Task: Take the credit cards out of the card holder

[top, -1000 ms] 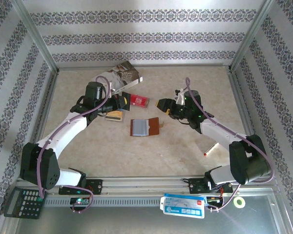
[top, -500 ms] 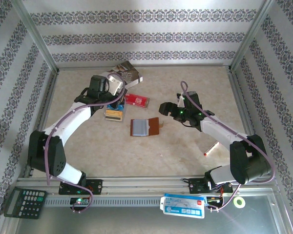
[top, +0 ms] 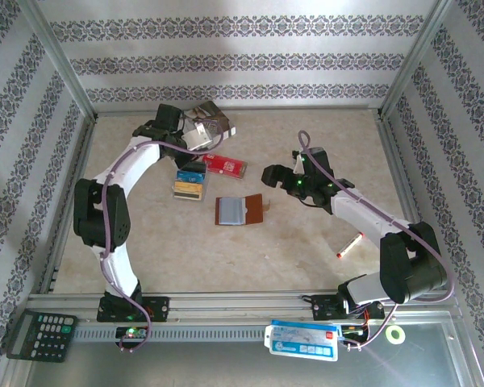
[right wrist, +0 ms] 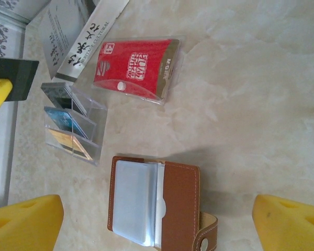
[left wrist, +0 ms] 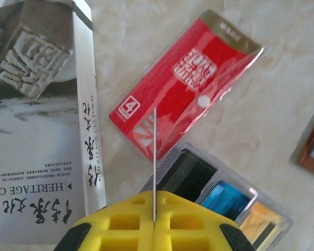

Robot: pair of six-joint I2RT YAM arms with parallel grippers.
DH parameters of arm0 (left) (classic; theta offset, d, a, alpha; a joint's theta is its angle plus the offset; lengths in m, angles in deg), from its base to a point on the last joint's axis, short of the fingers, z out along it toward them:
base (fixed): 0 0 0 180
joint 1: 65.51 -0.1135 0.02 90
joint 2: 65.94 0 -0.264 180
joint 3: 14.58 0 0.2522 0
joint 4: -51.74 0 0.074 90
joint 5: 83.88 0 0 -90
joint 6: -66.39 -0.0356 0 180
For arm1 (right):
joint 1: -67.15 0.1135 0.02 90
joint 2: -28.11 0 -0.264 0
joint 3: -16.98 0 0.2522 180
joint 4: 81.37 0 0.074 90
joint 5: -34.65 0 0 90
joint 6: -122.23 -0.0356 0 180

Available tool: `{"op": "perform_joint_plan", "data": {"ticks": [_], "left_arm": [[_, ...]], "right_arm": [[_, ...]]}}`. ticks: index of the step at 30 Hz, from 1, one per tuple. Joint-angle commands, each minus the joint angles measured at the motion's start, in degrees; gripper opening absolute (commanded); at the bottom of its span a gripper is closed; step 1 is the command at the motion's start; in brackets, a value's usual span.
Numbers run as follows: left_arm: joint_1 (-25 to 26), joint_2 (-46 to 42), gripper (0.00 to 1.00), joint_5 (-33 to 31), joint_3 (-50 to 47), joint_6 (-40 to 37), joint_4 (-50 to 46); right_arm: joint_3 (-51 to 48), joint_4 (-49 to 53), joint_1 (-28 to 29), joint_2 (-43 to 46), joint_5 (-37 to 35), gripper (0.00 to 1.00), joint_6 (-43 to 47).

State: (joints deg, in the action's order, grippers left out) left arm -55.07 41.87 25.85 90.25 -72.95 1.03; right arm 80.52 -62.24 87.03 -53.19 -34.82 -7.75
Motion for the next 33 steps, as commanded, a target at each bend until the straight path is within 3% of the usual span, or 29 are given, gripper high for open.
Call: {"op": "perform_joint_plan", "data": {"ticks": [1,8,18,33], "left_arm": [[-1.69,1.33,0.00,3.27,3.36,-13.60,-11.14],[-3.61,2.66,0.00,6.18,4.09,-21.72,-13.05],[-3.95,6.24,0.00,5.59,10.66,-29.83,-16.28],[-4.27,11.53,0.00,7.18,15.96,-34.46,-22.64]], "right_arm": [[1.31,0.51,0.25,-0.19,-1.00,0.93,-1.95],[2.55,1.93,0.58,-0.97,1.47,0.94,-3.90],[4.31,1.84,2.58,-1.51,2.51,0.96,-5.70],[7.89,2.19,4.30,-3.79,1.78,0.97,-7.51]]}}
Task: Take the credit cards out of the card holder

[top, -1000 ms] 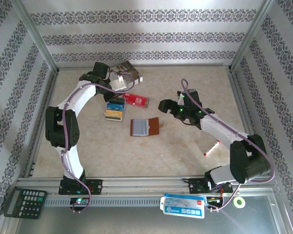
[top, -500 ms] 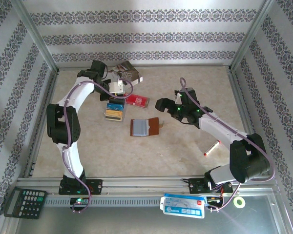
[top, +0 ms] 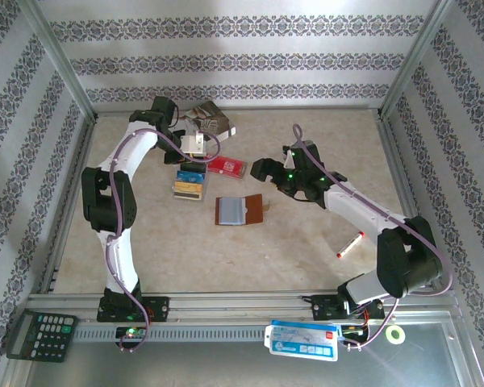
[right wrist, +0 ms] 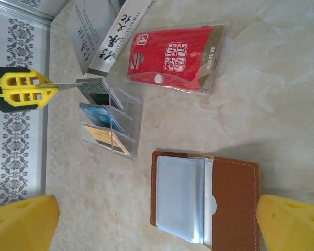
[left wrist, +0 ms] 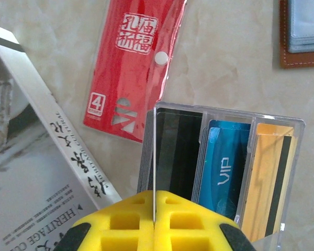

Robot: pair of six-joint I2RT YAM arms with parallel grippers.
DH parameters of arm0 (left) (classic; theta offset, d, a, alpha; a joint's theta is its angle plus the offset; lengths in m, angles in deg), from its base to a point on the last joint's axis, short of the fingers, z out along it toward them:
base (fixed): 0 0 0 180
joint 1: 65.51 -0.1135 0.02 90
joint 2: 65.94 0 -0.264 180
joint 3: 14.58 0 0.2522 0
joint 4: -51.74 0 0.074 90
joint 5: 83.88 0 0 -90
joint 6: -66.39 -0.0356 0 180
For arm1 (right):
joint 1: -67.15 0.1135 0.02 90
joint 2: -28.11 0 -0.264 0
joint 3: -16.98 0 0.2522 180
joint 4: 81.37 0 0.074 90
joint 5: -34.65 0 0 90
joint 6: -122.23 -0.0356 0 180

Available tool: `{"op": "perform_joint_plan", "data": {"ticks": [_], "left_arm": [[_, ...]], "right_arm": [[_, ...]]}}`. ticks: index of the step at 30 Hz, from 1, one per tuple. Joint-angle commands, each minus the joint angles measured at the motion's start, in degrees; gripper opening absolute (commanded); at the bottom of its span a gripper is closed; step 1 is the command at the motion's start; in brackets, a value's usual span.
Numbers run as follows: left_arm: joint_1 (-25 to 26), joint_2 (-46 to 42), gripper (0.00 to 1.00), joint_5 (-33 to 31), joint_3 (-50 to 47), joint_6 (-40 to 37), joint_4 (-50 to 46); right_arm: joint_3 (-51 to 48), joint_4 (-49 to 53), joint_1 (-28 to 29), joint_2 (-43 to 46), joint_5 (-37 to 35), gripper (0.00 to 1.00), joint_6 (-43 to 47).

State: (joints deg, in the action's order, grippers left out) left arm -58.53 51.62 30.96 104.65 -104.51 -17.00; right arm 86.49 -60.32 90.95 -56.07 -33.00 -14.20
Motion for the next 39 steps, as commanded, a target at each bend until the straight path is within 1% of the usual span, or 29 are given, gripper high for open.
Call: {"op": "perform_joint_plan", "data": {"ticks": [1,10,18,21,29,32,39], "left_arm": [[-0.76,2.29,0.00,1.75,1.88,-3.08,-4.78],[-0.74,4.82,0.00,1.48,3.59,-2.97,-3.20],[-0.81,5.81,0.01,1.97,5.35,-3.30,-3.87],[-0.76,5.96,0.05,1.66,5.22,-3.25,-3.78],[-0.81,6.32,0.22,0.38,4.70,-2.26,-2.39],[-0.99,5.72,0.25,1.20,4.65,-1.52,-1.45],[-1.01,2.93,0.26,4.41,4.44,0.65,-1.25]], "right_arm": [[2.15,0.11,0.43,-1.13,0.02,0.97,-1.20],[3.84,-0.23,0.90,-3.75,1.18,0.96,-1.86],[4.54,-0.79,1.18,-5.41,1.84,0.95,-2.52],[4.85,-0.86,1.25,-5.82,2.08,0.95,-2.63],[5.15,-1.26,1.61,-6.69,2.44,0.95,-3.22],[5.08,-1.40,1.74,-6.70,2.27,0.95,-3.22],[5.07,-0.54,2.38,-6.33,1.09,0.94,-2.65]]}}
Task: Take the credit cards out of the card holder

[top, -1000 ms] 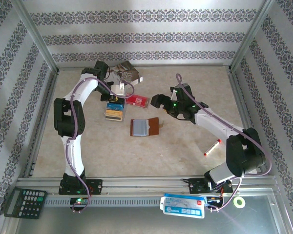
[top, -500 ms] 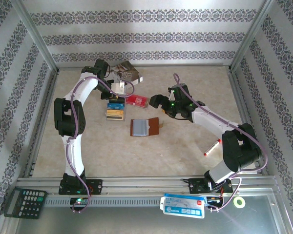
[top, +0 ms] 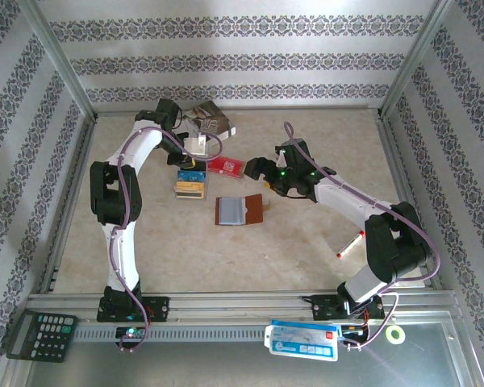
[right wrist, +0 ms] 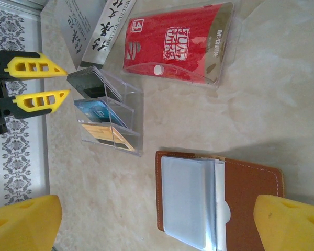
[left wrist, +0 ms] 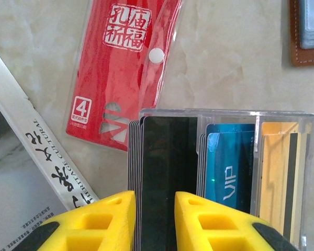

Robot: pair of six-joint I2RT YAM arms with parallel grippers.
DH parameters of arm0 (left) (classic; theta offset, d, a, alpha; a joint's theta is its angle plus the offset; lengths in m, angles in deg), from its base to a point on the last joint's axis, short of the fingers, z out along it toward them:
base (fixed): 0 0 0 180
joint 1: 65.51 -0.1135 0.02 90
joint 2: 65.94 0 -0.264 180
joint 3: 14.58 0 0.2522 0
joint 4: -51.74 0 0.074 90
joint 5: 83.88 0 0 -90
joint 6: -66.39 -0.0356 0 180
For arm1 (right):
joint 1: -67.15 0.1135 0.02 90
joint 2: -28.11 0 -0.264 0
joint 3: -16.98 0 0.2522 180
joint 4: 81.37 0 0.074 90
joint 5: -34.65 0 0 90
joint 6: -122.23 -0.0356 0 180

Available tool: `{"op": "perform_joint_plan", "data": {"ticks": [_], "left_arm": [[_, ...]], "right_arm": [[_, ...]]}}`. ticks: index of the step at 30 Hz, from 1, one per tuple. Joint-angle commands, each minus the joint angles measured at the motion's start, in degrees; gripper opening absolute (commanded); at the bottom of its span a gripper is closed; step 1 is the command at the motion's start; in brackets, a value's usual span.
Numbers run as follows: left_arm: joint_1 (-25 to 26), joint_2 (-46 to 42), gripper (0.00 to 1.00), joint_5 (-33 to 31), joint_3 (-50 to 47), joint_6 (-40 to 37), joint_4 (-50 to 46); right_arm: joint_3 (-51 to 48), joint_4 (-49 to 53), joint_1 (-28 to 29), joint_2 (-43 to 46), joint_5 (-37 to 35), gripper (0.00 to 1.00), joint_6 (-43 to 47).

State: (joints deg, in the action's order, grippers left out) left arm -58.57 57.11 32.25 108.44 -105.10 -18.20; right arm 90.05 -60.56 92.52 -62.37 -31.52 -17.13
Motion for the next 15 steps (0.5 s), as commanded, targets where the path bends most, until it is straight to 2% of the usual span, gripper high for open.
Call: {"op": "perform_joint_plan", "data": {"ticks": [1,4,8,12,15], "left_arm": [[-0.98,-3.16,0.27,3.60,0.49,1.82,0.14],[-0.97,-5.72,0.30,3.83,-1.68,8.32,4.98],[-1.00,-11.13,0.42,0.73,-8.56,27.04,21.44],[-0.96,-18.19,0.63,-2.45,-18.39,41.25,35.62],[-0.99,-24.88,0.86,-8.62,-27.93,53.58,47.63]], "right_arm": [[1.60,0.00,0.99,0.14,-0.78,0.94,0.45],[1.49,1.00,1.92,1.16,-2.61,0.94,1.30],[1.42,2.74,3.39,2.23,-5.73,0.94,2.49],[2.07,4.88,5.36,2.19,-8.50,0.94,3.94],[3.13,7.12,7.30,1.76,-11.29,0.94,5.64]]}}
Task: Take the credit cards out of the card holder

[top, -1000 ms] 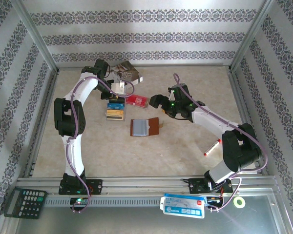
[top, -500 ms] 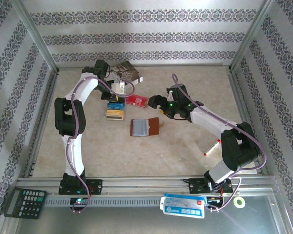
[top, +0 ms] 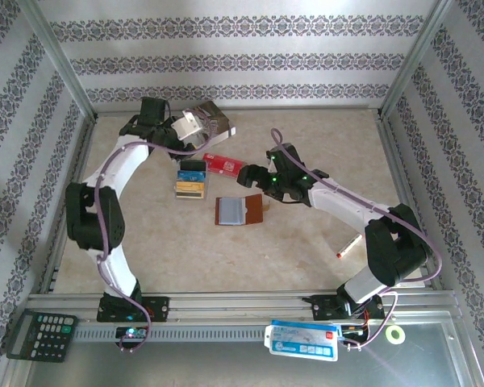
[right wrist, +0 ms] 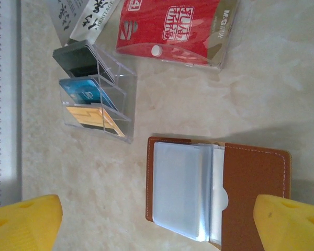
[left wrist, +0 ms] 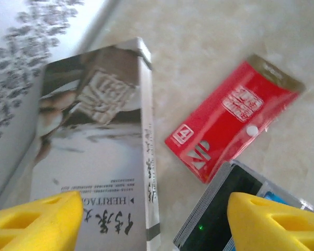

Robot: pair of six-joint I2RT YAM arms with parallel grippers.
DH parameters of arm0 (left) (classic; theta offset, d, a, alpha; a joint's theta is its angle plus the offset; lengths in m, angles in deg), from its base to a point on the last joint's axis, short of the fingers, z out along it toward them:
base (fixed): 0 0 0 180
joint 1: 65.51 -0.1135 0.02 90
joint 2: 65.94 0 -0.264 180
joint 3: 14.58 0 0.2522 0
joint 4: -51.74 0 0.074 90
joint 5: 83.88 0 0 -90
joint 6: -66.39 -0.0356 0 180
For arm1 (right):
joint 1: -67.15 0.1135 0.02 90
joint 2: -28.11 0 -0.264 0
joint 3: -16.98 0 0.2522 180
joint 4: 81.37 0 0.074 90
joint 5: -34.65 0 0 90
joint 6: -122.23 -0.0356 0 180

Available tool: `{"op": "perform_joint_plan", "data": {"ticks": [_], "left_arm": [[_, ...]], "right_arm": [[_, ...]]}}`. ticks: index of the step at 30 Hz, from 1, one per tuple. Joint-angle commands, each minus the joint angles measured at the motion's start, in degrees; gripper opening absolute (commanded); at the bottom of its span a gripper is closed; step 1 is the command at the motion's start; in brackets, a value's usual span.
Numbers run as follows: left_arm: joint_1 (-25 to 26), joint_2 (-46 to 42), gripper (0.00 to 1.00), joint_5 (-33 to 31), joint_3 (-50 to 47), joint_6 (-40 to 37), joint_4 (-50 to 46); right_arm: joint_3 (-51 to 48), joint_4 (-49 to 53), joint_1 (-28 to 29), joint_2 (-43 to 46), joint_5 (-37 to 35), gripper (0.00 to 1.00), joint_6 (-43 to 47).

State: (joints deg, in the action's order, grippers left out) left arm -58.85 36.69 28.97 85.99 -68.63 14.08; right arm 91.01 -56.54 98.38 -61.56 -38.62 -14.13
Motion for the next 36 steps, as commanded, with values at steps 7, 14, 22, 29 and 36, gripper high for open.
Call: {"op": "perform_joint_plan", "data": {"ticks": [7,14,22,29,36], "left_arm": [[-0.76,-15.10,1.00,-25.21,-15.21,40.65,16.87],[-0.73,-19.69,1.00,-25.35,-17.43,55.21,2.32],[-0.71,-24.65,1.00,-14.22,-26.87,65.51,1.40],[-0.70,-27.76,1.00,-8.19,-30.61,66.39,3.74],[-0.68,-28.21,1.00,-5.33,-31.34,66.36,6.04]], "right_arm": [[4.46,7.76,6.64,-1.68,-11.32,0.93,4.75],[6.68,8.97,11.76,-7.36,-13.93,0.92,3.25],[7.84,9.74,14.47,-14.38,-16.19,0.86,-0.02],[9.04,10.56,15.19,-17.09,-18.09,0.82,-0.30],[13.42,15.74,15.36,-20.81,-18.13,0.79,0.75]]}}
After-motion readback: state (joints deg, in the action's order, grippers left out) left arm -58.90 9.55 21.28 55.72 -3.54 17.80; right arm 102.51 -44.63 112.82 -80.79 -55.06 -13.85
